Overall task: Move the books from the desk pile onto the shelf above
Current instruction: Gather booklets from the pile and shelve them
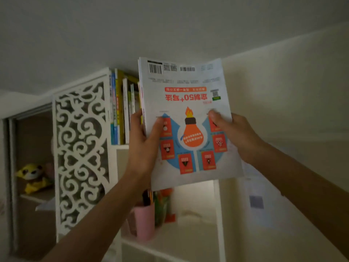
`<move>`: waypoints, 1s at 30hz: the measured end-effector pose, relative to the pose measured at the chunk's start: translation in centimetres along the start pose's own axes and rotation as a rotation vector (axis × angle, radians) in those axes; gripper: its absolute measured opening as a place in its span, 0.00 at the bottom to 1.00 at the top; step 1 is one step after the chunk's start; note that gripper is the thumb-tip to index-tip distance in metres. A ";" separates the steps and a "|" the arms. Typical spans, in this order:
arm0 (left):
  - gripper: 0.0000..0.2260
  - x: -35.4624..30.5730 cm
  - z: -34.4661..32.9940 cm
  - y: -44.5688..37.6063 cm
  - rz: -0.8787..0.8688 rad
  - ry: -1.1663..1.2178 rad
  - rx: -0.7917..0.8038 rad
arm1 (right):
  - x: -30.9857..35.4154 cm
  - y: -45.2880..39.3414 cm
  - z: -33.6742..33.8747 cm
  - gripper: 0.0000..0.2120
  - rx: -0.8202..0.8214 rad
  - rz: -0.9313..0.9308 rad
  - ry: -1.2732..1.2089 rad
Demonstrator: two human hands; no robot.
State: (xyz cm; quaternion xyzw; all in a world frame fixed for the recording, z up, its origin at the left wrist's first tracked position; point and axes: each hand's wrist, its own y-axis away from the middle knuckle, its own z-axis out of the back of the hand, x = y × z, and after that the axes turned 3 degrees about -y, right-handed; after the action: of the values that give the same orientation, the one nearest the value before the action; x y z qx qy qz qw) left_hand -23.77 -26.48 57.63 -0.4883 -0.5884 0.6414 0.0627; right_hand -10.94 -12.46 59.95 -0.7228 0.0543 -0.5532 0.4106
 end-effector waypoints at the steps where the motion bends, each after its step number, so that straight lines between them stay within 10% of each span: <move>1: 0.15 0.3 -0.2 -1.7 -0.015 -0.006 0.001 | 0.2 -1.8 -0.5 0.13 -0.009 0.003 0.002; 8: 0.11 5.1 -4.2 -10.4 -0.158 -0.186 -0.106 | 0.4 -11.6 -2.6 0.31 -0.306 0.109 0.654; 11: 0.11 7.3 -6.4 -12.5 -0.205 -0.394 -0.208 | -0.5 -12.7 -4.1 0.27 -0.168 0.242 0.805; 16: 0.17 11.5 -8.7 -14.3 -0.262 -0.613 -0.282 | -1.6 -13.3 -5.3 0.17 0.290 0.087 0.506; 23: 0.19 14.3 -5.3 -14.9 -0.346 -0.642 -0.184 | -3.4 -14.9 -5.0 0.30 0.498 -0.137 0.108; 30: 0.29 16.2 -2.3 -16.3 -0.294 -0.640 0.063 | -4.7 -16.0 -6.2 0.43 0.577 0.073 0.378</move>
State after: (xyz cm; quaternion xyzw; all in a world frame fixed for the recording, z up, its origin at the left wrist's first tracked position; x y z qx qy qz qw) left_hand -38.60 -9.40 62.32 -0.1704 -0.6223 0.7638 -0.0181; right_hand -23.99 -2.82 67.18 -0.4590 -0.0035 -0.6549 0.6003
